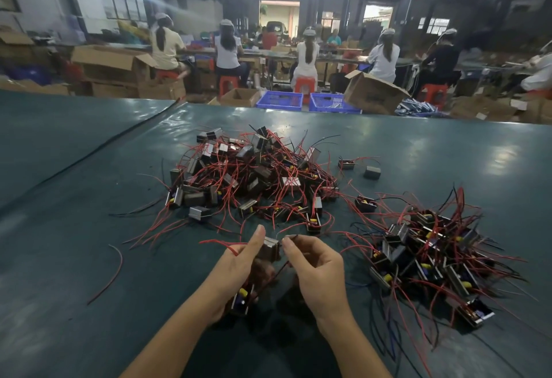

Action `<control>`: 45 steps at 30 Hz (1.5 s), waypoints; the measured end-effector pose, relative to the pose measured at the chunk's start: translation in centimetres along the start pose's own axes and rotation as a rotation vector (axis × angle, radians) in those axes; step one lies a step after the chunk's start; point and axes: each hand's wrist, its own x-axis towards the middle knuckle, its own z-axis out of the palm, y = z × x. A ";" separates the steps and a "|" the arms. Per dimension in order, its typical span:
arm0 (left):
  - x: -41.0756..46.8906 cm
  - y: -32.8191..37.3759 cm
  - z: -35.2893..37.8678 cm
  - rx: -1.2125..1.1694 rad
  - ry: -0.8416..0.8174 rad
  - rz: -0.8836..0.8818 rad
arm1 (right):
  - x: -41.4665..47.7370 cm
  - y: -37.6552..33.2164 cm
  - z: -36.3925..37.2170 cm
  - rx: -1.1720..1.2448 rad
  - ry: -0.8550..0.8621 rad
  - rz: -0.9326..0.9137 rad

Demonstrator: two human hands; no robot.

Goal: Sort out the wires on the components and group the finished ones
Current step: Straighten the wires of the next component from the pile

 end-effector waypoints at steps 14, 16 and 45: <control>1.3 -1.3 -2.6 0.634 0.515 0.242 | 0.4 0.7 -0.6 -0.051 0.141 0.016; 1.5 -0.7 -3.0 0.475 0.570 0.291 | 0.5 0.6 -0.7 0.005 0.153 0.037; 0.2 -0.9 -0.7 0.794 0.162 0.769 | 0.2 1.1 -0.5 0.061 0.137 -0.021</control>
